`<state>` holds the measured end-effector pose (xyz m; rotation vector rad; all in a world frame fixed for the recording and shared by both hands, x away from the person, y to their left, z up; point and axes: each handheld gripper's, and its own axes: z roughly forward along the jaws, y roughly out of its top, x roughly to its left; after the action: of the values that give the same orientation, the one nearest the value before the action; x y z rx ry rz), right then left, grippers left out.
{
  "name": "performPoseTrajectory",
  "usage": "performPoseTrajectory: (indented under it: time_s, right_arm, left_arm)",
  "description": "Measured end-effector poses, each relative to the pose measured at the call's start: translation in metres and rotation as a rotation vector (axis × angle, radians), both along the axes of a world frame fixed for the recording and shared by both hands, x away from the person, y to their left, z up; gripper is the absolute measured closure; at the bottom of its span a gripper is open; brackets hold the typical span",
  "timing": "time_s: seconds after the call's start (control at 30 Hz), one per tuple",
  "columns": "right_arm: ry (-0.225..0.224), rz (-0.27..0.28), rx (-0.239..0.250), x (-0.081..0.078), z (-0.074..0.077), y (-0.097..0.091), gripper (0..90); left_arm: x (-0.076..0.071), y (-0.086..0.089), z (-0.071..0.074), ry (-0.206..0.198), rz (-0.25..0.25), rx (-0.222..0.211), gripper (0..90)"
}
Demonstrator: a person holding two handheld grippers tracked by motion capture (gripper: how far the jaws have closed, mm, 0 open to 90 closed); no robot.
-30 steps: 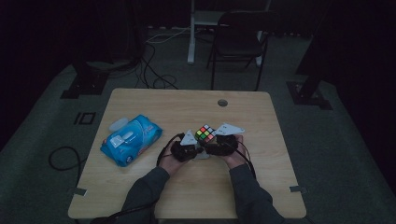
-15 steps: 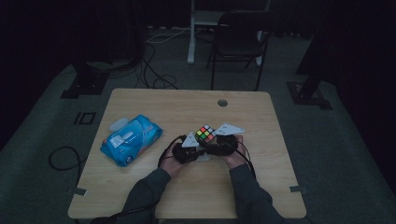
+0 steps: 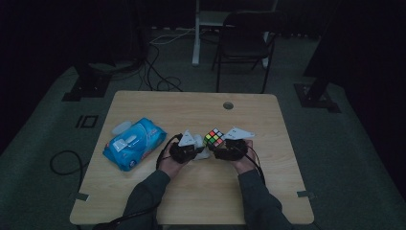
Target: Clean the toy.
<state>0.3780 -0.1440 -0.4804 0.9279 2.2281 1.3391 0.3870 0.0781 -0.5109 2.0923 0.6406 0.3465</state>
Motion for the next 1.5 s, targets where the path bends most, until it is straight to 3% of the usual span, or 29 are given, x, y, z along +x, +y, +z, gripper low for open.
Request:
performPoseTrajectory:
  time_s: [0.63, 1.03, 1.5]
  right_arm:
    - [0.014, -0.020, 0.007, 0.011, 0.002, 0.012, 34.1]
    - [0.045, -0.052, -0.001, 0.022, -0.002, 0.018, 34.1]
    - [0.052, -0.074, -0.016, 0.028, -0.004, 0.021, 34.1]
  left_arm:
    - [-0.012, -0.019, -0.006, 0.013, -0.084, 0.027, 86.8]
    - [-0.019, -0.027, -0.009, 0.020, -0.116, 0.021, 86.7]
    - [-0.027, -0.039, -0.011, 0.026, -0.198, 0.019, 86.4]
